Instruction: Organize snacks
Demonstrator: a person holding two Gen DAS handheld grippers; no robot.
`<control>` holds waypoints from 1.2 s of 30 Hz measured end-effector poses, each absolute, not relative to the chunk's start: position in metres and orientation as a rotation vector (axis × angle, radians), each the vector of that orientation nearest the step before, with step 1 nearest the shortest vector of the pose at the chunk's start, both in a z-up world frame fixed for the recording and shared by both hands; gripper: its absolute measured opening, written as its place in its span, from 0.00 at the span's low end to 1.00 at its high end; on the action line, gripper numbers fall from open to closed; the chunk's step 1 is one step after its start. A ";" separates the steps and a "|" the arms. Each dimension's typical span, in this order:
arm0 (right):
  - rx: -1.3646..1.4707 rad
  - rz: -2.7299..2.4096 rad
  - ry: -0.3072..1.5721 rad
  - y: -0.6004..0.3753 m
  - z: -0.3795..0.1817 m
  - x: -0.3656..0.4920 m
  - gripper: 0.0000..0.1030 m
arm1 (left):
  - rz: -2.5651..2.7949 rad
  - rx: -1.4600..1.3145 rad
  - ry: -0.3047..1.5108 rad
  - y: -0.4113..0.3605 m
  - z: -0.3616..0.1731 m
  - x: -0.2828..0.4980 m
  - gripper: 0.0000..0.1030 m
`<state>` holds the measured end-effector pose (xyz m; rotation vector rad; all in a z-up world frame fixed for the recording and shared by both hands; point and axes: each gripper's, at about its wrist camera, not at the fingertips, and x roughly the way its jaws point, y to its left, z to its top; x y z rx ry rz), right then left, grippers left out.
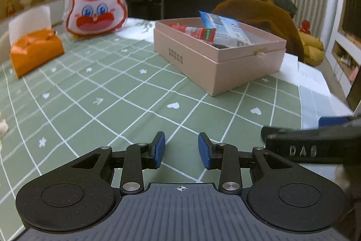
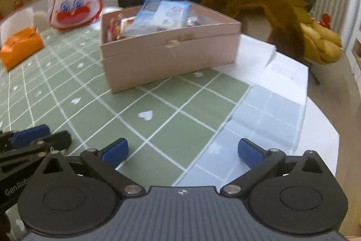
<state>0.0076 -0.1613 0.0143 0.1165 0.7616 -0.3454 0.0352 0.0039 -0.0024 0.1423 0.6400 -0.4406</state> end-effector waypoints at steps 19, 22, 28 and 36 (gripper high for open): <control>0.097 -0.336 0.693 -0.159 0.008 0.004 1.00 | -0.455 0.136 0.636 0.002 -0.003 0.043 0.36; 0.097 -0.336 0.692 -0.159 0.008 0.004 1.00 | -0.455 0.134 0.637 0.002 -0.003 0.043 0.36; 0.097 -0.337 0.692 -0.159 0.008 0.004 1.00 | -0.457 0.131 0.638 0.002 -0.003 0.043 0.36; 0.097 -0.337 0.692 -0.159 0.008 0.004 1.00 | -0.456 0.131 0.638 0.002 -0.003 0.043 0.36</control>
